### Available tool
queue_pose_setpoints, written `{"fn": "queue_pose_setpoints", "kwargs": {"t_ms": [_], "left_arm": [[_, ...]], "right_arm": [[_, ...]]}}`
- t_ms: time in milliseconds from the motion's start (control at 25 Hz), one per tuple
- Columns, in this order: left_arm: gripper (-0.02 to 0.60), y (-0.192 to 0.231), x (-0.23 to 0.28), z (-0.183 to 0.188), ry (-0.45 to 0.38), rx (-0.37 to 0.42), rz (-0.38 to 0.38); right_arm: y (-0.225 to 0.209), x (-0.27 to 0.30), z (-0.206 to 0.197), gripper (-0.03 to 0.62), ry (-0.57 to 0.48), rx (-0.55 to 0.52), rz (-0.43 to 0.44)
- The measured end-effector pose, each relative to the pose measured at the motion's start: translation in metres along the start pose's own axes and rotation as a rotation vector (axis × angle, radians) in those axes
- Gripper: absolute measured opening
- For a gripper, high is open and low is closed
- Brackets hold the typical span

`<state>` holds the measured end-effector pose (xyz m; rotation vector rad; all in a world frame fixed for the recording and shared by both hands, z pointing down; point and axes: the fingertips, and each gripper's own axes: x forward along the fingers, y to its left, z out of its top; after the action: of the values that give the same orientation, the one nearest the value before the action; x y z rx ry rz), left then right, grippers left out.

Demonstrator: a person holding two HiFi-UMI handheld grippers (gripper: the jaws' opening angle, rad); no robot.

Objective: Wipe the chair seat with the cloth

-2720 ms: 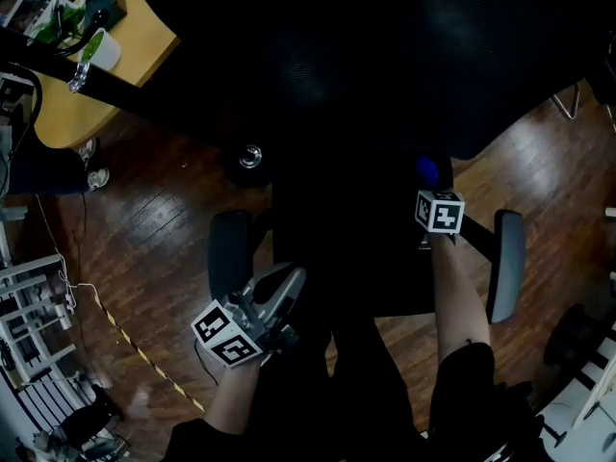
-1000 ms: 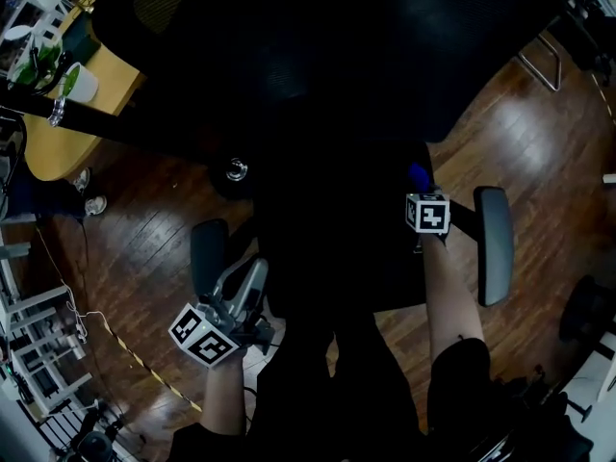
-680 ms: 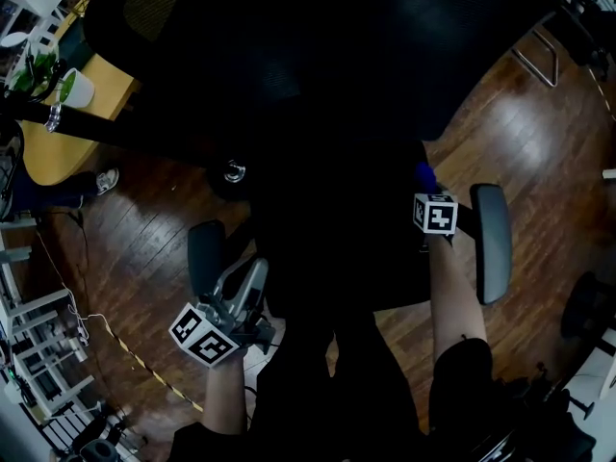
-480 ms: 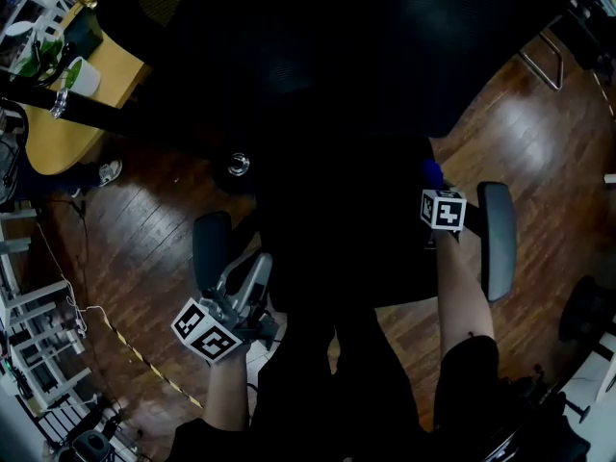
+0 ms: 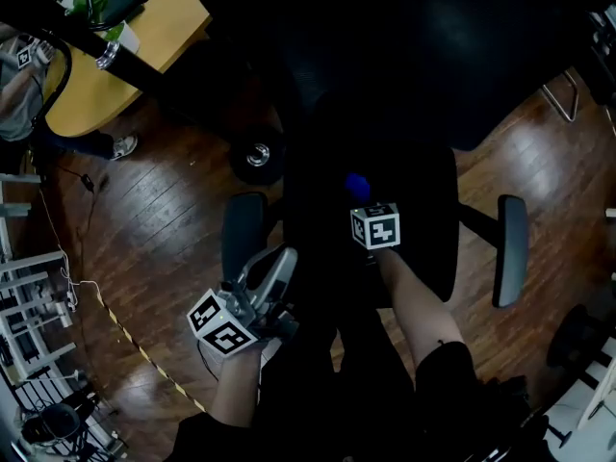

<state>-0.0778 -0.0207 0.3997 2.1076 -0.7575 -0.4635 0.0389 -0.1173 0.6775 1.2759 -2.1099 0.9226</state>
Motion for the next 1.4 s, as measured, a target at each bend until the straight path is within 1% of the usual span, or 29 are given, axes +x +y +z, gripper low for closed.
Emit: {"fn": "queue_pose_setpoints", "kwargs": {"t_ms": [160,240,360,480,560,640,800,960,1040,1120,1200,1280,1400], "left_arm": [[-0.008,0.005,-0.009,0.001,-0.007,0.008,0.007],[-0.008,0.010,-0.012,0.002,-0.008,-0.004,-0.003],[-0.008,0.015,-0.016,0.005,-0.001,0.001,-0.002],[-0.008,0.013,-0.018,0.004,0.006,0.007,-0.004],[-0.008,0.011,-0.016,0.002,0.013,0.007,-0.010],[-0.008,0.008,-0.013,0.000,0.023,0.009,-0.017],[-0.008,0.009,-0.007,-0.003,0.059,0.022,-0.022],[-0.008,0.017,-0.002,-0.009,0.082,0.027,0.000],[-0.008,0.020,0.001,-0.013,0.095,0.029,0.015],[-0.008,0.022,0.003,-0.016,0.103,0.033,0.029],[-0.008,0.022,0.005,-0.017,0.105,0.033,0.036],[-0.008,0.021,0.006,-0.019,0.108,0.036,0.040],[-0.008,0.019,0.009,-0.022,0.112,0.040,0.047]], "right_arm": [[0.093,0.037,-0.007,0.035,0.026,0.009,0.142],[0.128,0.047,-0.012,0.035,0.045,0.028,0.195],[0.155,0.062,-0.030,0.035,0.099,0.009,0.230],[0.152,0.061,-0.032,0.035,0.090,-0.033,0.214],[0.135,0.056,-0.036,0.035,0.089,-0.021,0.183],[0.105,0.044,-0.043,0.035,0.090,0.001,0.126],[0.027,0.020,-0.065,0.035,0.081,0.090,-0.009],[-0.055,-0.010,-0.076,0.035,0.065,0.152,-0.130],[-0.095,-0.034,-0.081,0.035,0.067,0.188,-0.187],[-0.134,-0.060,-0.092,0.035,0.074,0.251,-0.238],[-0.171,-0.087,-0.092,0.035,0.041,0.284,-0.299],[-0.198,-0.109,-0.091,0.035,0.009,0.298,-0.346],[-0.210,-0.120,-0.092,0.035,0.004,0.302,-0.353]]}}
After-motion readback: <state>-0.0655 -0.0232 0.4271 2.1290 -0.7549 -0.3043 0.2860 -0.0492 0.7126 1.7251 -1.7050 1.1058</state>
